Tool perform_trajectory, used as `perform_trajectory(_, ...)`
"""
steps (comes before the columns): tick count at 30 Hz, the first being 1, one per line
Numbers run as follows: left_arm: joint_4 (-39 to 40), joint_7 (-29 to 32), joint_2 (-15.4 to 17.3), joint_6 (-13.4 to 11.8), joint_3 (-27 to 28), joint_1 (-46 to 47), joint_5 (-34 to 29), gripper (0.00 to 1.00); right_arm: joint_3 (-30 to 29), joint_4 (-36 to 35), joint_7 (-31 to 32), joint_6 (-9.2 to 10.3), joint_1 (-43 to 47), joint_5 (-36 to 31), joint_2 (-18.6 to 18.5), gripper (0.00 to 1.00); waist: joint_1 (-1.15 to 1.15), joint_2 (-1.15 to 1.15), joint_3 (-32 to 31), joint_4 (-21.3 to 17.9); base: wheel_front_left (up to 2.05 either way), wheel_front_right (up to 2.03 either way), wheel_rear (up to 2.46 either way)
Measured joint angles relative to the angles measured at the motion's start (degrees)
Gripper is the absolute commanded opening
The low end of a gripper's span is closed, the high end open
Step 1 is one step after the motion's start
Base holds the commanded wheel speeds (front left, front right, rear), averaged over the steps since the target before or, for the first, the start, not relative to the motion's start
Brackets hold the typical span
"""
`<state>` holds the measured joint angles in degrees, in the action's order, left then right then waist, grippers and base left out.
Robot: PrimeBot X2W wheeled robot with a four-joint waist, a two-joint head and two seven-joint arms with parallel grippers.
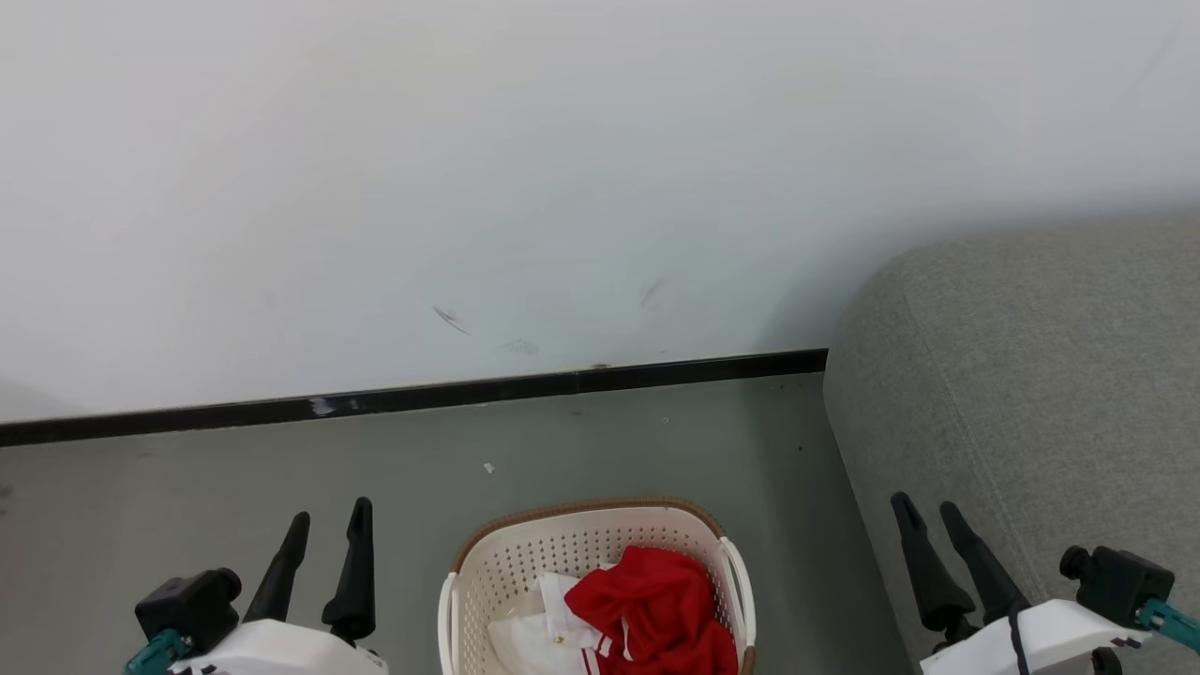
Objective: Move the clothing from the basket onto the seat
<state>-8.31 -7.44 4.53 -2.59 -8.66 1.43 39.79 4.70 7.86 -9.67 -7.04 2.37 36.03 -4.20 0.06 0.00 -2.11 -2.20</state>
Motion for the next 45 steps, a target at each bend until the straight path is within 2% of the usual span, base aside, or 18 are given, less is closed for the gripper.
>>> perform_trajectory(7,0.2,-1.4,1.0,-2.4,-1.6,-1.3,-8.2,1.00,0.3,-0.4,-1.0,-0.01,0.1,-7.2,0.3,1.00,-0.02,0.00,-0.4,-0.4,0.00,0.00,0.00)
perform_trajectory(13,0.3,-2.7,0.7,-4.2,-2.6,-3.0,-12.6,1.00,0.5,-0.7,-1.8,-0.01,1.2,-13.3,0.6,1.00,-0.02,0.00,-0.8,-0.6,0.00,0.00,0.00)
perform_trajectory(32,1.6,-6.6,0.1,-7.4,-4.4,-4.4,-25.9,1.00,0.3,-2.6,-4.5,-0.02,2.2,-30.7,1.7,1.00,-0.03,0.00,-1.4,-1.5,0.00,0.00,0.00)
perform_trajectory(34,1.7,-6.8,0.0,-7.4,-4.6,-4.4,-26.5,1.00,0.3,-2.9,-4.5,-0.03,2.2,-32.3,1.8,1.00,-0.03,0.00,-1.4,-1.5,0.00,0.00,0.00)
perform_trajectory(45,0.8,-6.8,-0.6,-7.4,-3.3,-5.0,-25.6,1.00,-0.2,-3.2,-4.5,-0.03,2.2,-32.1,1.8,1.00,-0.03,0.00,-1.1,-1.5,0.00,0.00,0.00)
